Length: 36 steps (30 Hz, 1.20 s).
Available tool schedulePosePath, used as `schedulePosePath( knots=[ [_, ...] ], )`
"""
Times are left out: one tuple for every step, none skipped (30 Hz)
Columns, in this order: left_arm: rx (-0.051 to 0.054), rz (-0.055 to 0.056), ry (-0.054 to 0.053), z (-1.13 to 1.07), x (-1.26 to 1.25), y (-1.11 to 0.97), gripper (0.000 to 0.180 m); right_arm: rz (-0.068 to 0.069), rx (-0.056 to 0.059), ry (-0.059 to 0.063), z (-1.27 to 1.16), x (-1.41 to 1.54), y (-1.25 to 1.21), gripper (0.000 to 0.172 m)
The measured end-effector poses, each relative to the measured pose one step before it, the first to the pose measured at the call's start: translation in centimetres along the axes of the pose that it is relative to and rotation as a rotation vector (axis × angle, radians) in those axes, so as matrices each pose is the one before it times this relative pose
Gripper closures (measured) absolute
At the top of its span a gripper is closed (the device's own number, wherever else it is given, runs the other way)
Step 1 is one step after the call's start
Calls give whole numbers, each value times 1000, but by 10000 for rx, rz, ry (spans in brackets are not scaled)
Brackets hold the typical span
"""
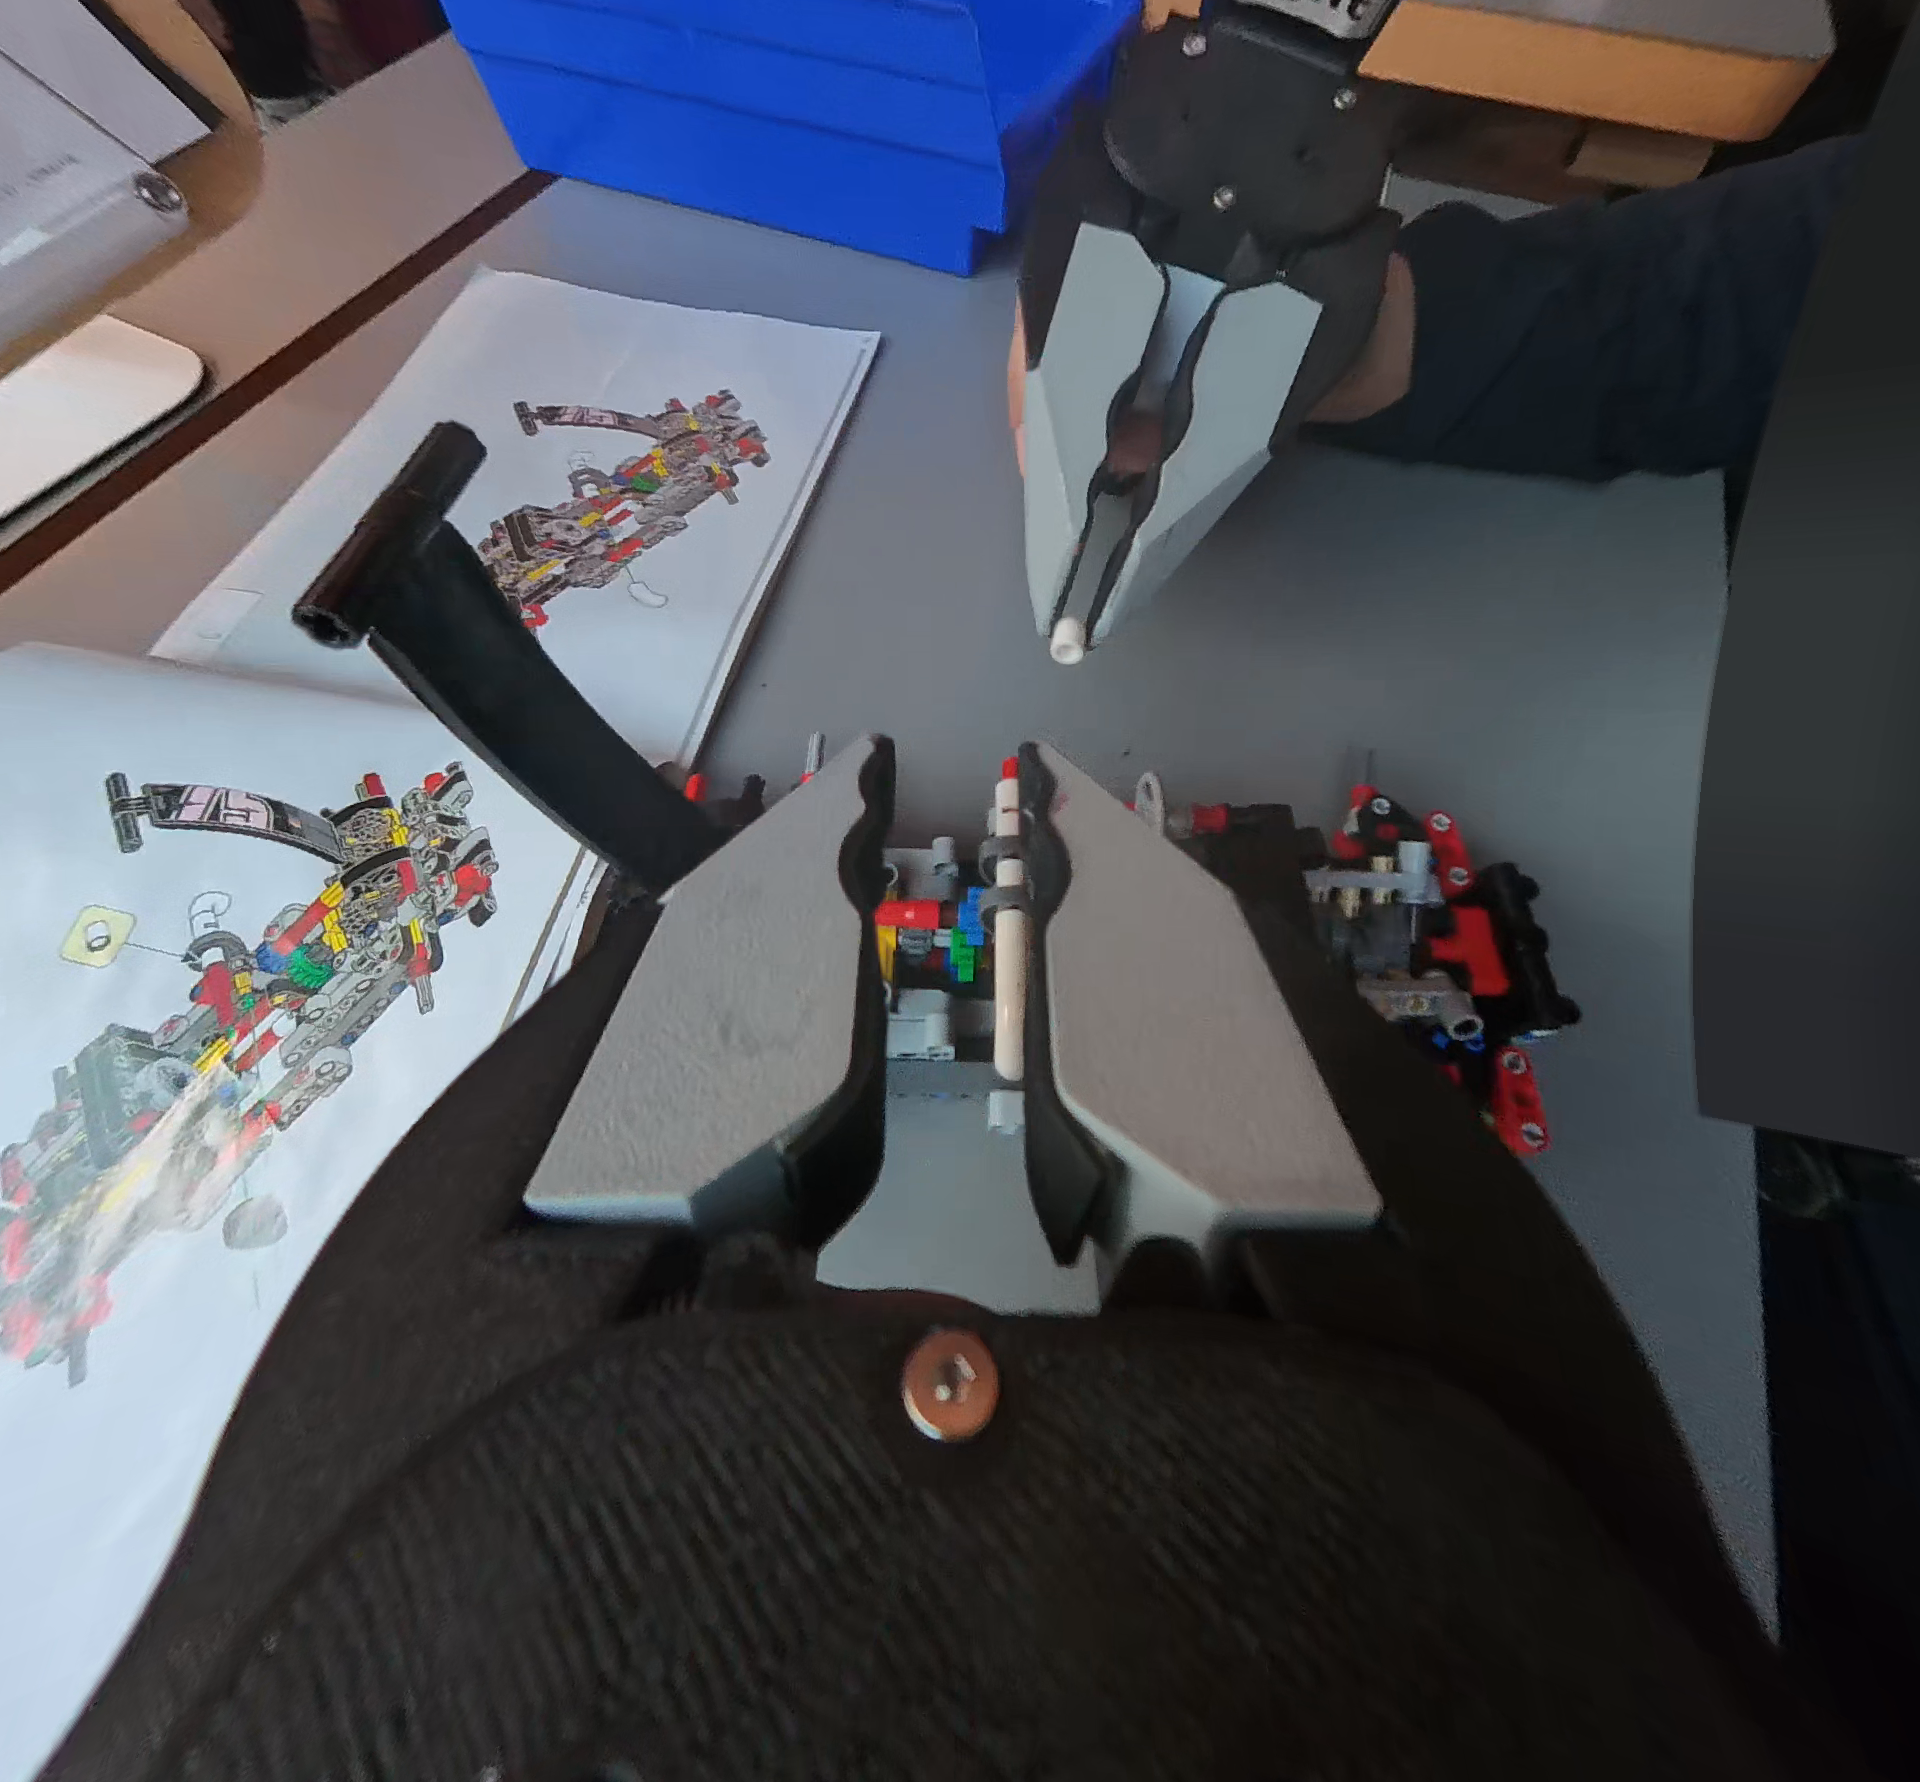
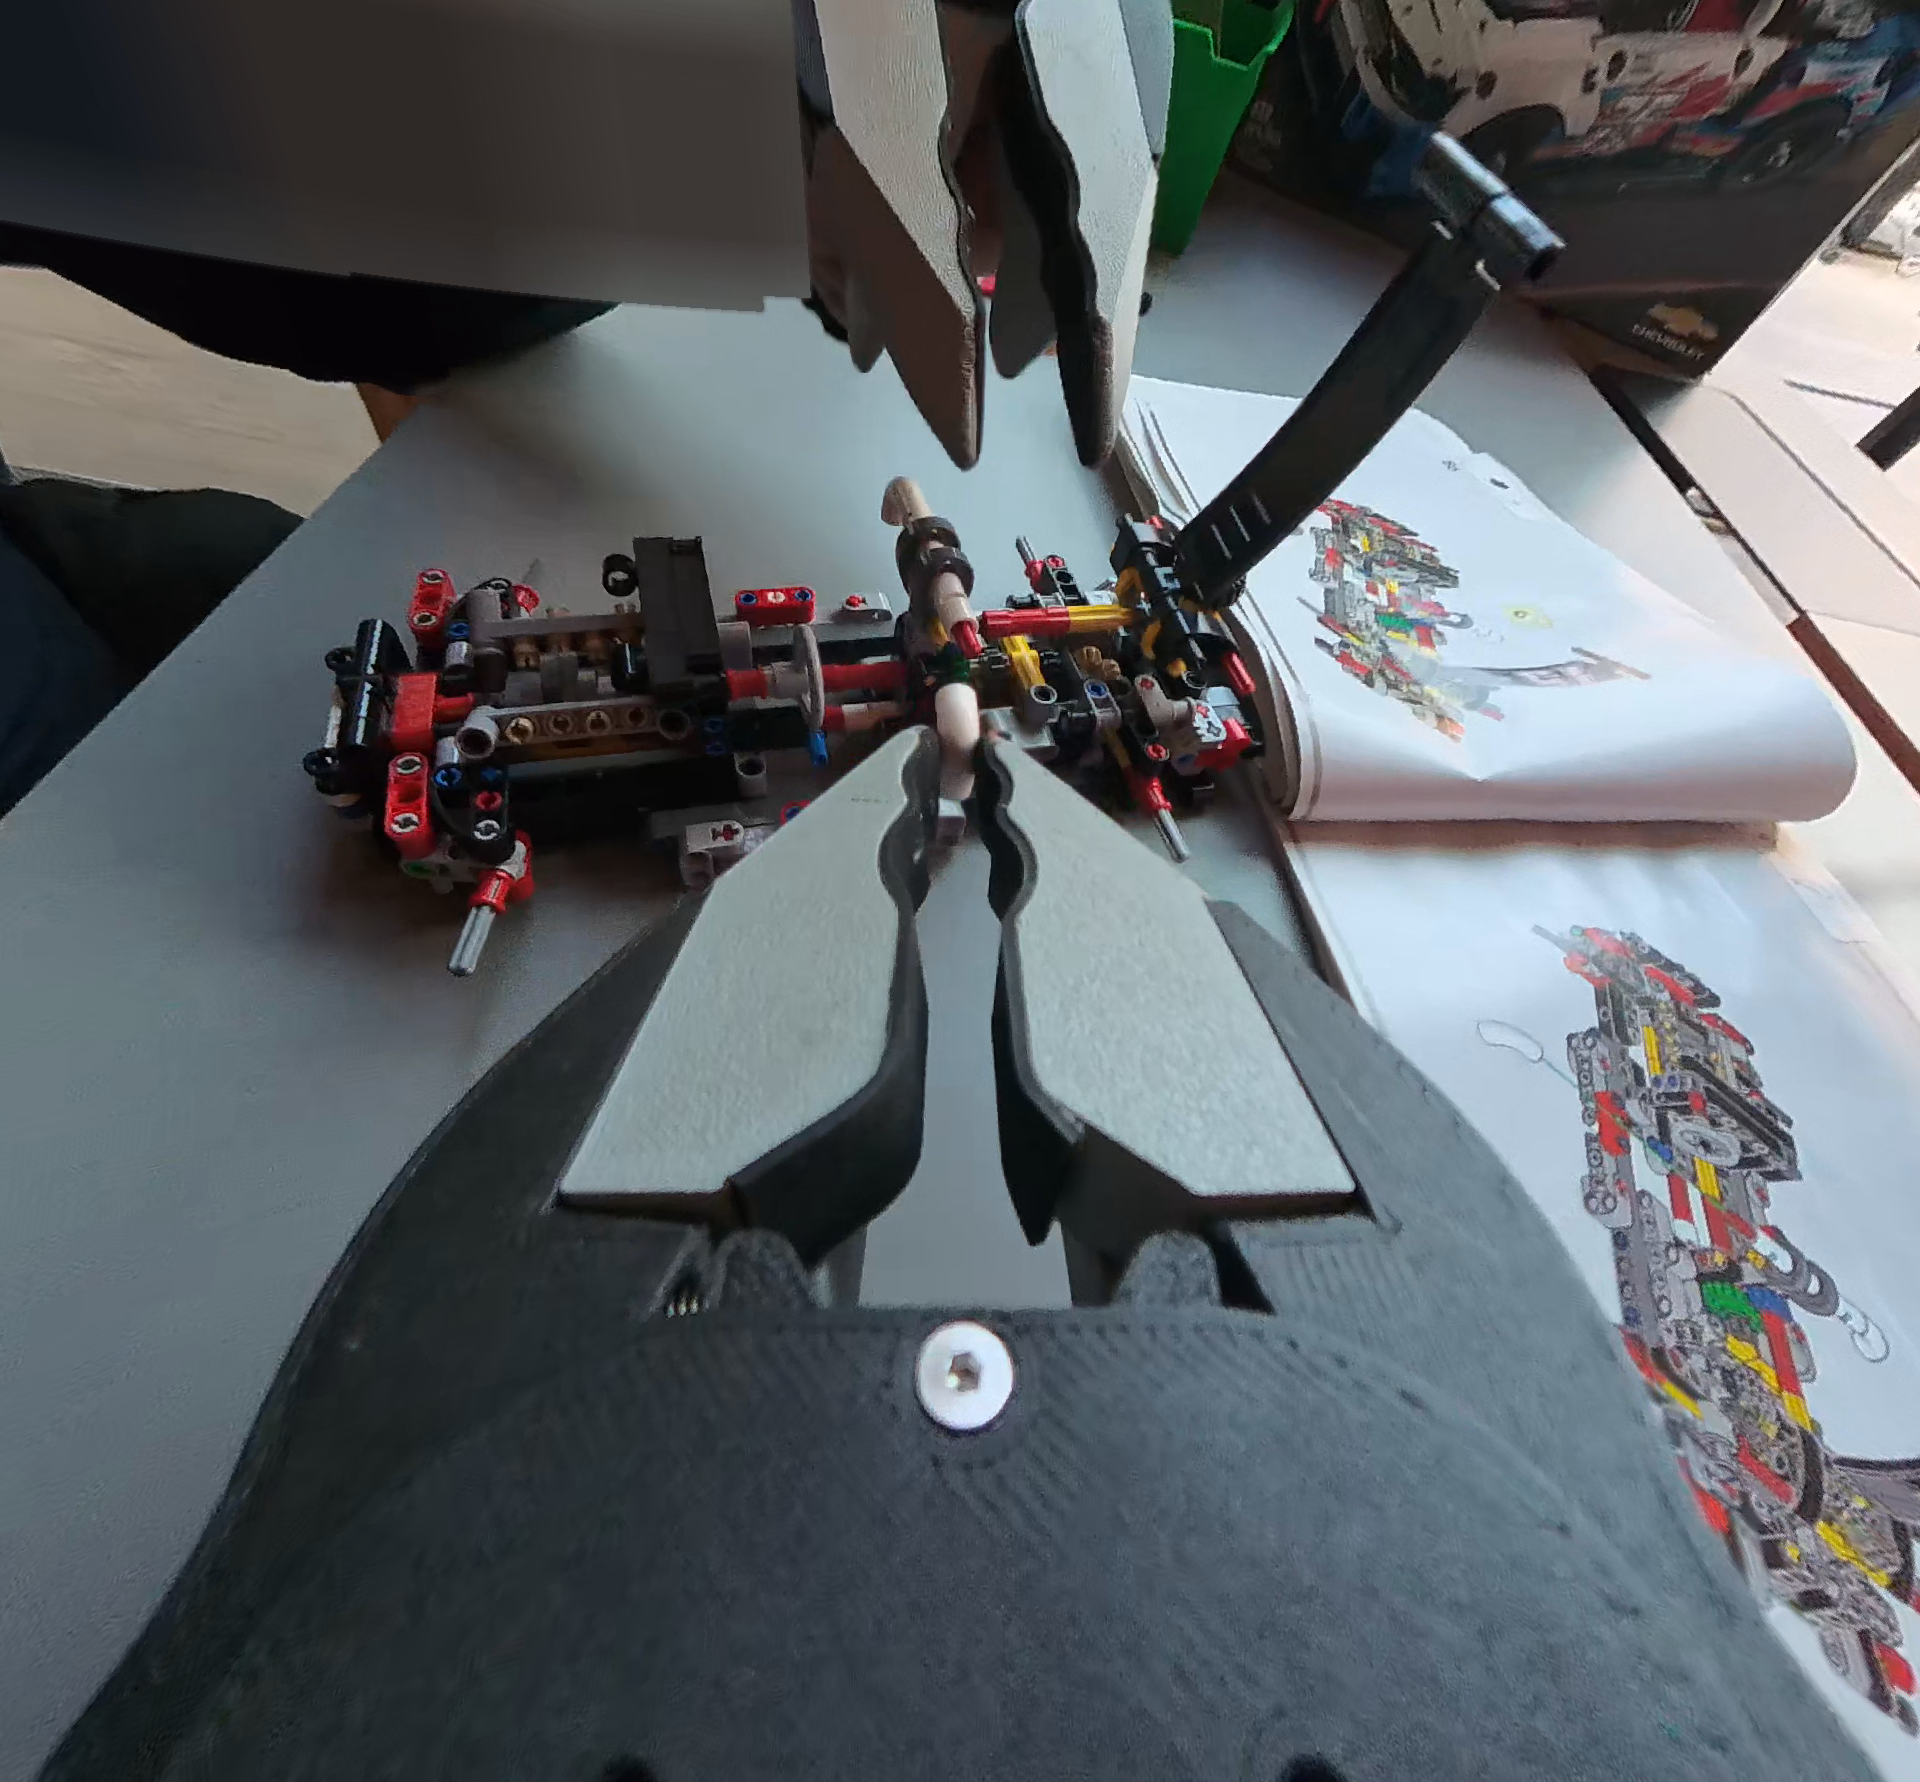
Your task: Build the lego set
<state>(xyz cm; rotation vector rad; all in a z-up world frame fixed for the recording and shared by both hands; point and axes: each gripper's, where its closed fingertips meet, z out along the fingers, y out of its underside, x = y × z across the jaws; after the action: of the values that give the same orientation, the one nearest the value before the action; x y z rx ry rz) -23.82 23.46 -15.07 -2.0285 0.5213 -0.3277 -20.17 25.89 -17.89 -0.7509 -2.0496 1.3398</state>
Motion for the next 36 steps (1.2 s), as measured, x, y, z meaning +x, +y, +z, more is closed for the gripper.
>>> schedulePosePath(
  knots=[
    [-309,7,159,121,188,327,160,105,-1,-91,73,-68,28,168],
    [-352,-36,160,239,178,399,159,101,-23,-64,74,-52,26,168],
    [-316,-57,108,286,72,351,159,50,-59,-8,58,6,65,168],
    [-262,-20,154,324,113,294,159,10,-36,25,32,34,84,168],
    [-218,-16,174,317,126,258,160,63,-5,-18,40,10,98,168],
    [-228,-57,110,301,23,288,161,175,-2,-57,55,21,138,168],
    [-248,-48,109,309,57,339,160,225,5,-75,67,43,118,168],
    [-242,-39,105,315,93,375,160,192,47,-153,86,-73,20,168],
    [-180,-37,54,282,55,297,160,160,58,-105,85,-14,-32,168],
    [-68,15,91,229,153,161,163,132,-10,1,83,162,1,168],
    [12,71,106,174,229,69,167,83,-16,-5,87,166,-28,168],
    [48,106,-65,98,-22,-10,167,39,21,-17,99,145,-56,168],
    [46,111,-31,23,18,-37,166,3,-6,-70,119,66,-35,168],
    [19,93,-18,-17,7,-15,167,-21,-39,-126,144,-15,4,168],
    [22,103,-6,0,5,6,167,-25,-28,-108,163,7,5,168],
    [57,103,17,12,11,-9,167,11,-28,-173,163,-99,-7,168],
    [89,48,64,4,22,-24,167,51,-13,-207,143,-180,-41,168],
    [124,30,105,0,42,-28,167,91,-21,-131,133,-84,2,168],
    [146,20,122,-1,33,-27,167,84,-47,-71,81,-3,49,168],
    [120,-29,123,-22,36,-9,167,60,10,-84,38,-30,-31,168],
    [64,-42,111,-38,39,9,167,40,164,-97,-14,-46,-263,168],
    [48,-18,63,-25,18,6,166,48,199,-126,-7,-67,-311,168],
    [49,-69,54,4,14,-10,167,44,109,-165,68,-50,-208,168],
    [43,-104,25,16,8,-14,167,39,-63,-126,145,51,38,168],
    [34,-56,-1,-9,1,-4,166,-29,-170,-132,182,44,182,168],
    [49,0,-42,0,-12,-10,166,-106,-184,-119,180,8,192,168],
    [53,-7,-47,31,-7,-11,166,-132,-133,-77,155,22,133,168],
    [21,-37,-35,21,-19,29,167,-67,-75,-61,110,53,69,168],
    [3,-48,-22,9,-7,52,166,3,2,-36,22,102,-21,168],
    [20,-27,-32,3,-18,6,166,27,47,-18,-21,111,-77,168],
    [15,1,-43,3,-32,-24,166,10,65,-46,-60,11,-88,168],
    [-6,2,-20,28,19,-8,166,-18,90,-29,-65,-14,-111,168],
    [7,0,-37,49,-7,-10,166,-30,59,18,-58,13,-76,168],
    [20,-24,-27,19,-8,-17,166,-26,7,12,-20,2,-9,168],
    [13,-58,-3,0,-3,-5,166,-34,-6,-2,3,-20,9,168],
    [26,-41,-15,-10,-4,-18,166,-50,1,23,10,11,-1,168]
  ],
)
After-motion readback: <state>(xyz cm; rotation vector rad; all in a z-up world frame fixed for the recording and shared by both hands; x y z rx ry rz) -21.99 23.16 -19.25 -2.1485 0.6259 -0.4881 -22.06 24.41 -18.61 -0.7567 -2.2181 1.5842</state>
